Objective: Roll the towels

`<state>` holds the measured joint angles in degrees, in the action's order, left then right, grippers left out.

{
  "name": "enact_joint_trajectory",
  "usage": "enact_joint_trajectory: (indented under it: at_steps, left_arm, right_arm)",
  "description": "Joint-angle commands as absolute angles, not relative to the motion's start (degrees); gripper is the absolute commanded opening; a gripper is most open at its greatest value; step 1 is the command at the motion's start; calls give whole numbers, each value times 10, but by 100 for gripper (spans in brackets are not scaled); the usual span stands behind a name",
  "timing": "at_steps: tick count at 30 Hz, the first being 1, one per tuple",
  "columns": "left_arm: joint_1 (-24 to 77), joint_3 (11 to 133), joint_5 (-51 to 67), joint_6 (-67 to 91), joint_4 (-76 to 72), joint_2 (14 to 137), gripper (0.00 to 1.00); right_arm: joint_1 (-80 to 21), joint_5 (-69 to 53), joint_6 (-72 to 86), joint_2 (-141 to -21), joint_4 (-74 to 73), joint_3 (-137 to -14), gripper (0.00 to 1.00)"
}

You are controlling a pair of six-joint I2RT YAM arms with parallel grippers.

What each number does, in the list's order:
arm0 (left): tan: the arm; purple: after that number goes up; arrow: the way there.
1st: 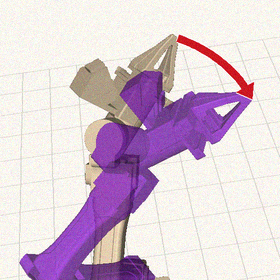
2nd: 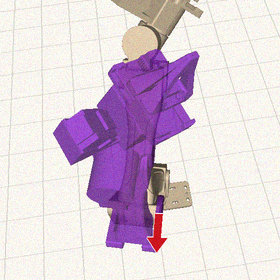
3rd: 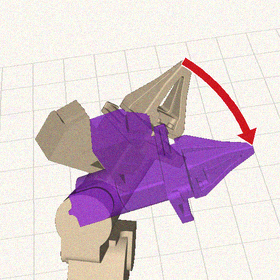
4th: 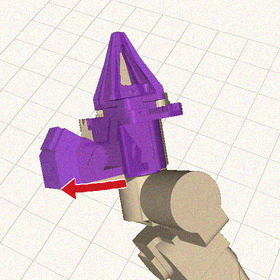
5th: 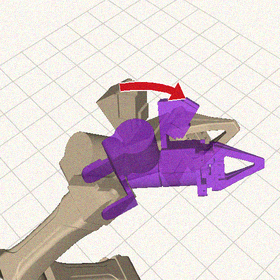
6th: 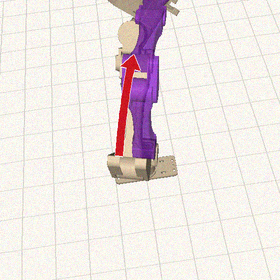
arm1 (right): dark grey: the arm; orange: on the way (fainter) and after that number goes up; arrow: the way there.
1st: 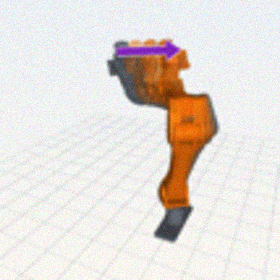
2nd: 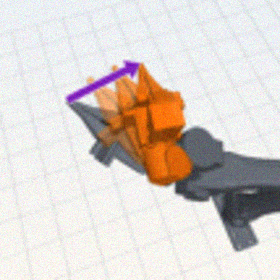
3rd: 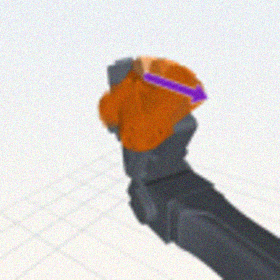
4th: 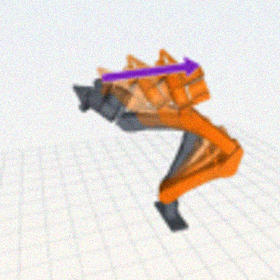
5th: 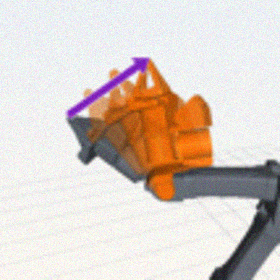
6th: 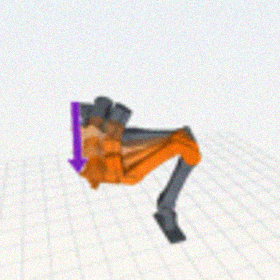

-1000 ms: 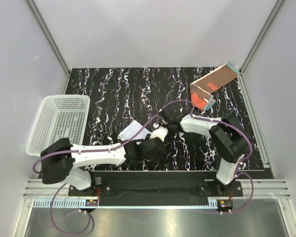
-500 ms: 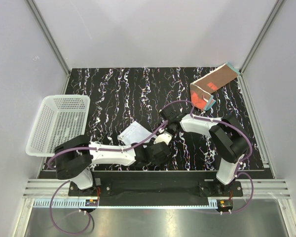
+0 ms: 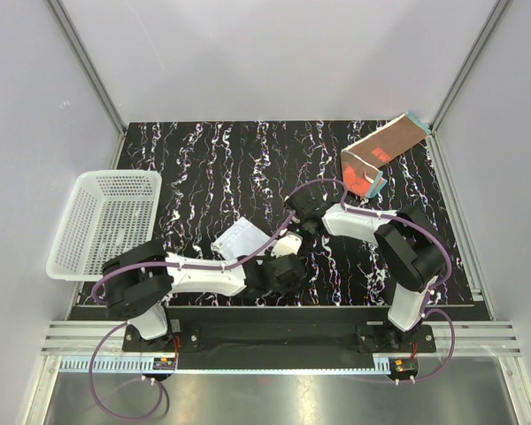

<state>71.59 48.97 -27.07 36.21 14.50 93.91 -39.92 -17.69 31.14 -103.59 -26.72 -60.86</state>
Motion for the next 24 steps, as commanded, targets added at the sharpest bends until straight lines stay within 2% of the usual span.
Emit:
enact_joint_trajectory:
  at_steps: [1, 6, 8, 10, 13, 14, 17, 20, 24]
  left_arm:
    - [686, 454, -266, 398, 180, 957, 36]
    - [642, 418, -224, 395, 142, 946, 16]
    - [620, 410, -192, 388, 123, 950, 3]
    - [600, 404, -162, 380, 112, 955, 0]
    - [590, 396, -136, 368, 93, 947, 0]
    - [590, 396, -131, 366, 91, 945, 0]
    - [590, 405, -113, 361, 104, 940, 0]
    - [587, 416, -81, 370, 115, 935, 0]
    - [570, 407, -14, 403, 98, 912, 0]
  right_arm:
    - [-402, -185, 287, -1034, -291, -632, 0]
    - [-399, -191, 276, -1032, -305, -635, 2]
    - [-398, -192, 274, -1033, -308, -635, 5]
    - [-396, -192, 275, -1034, -310, -635, 8]
    - [-394, -185, 275, -1031, -313, -639, 34]
    - [-392, -183, 274, -1029, -317, -645, 53]
    - [-378, -154, 272, -1016, -337, -665, 77]
    - [-351, -125, 268, -997, -360, -689, 87]
    - [-305, -72, 266, -955, -388, -703, 94]
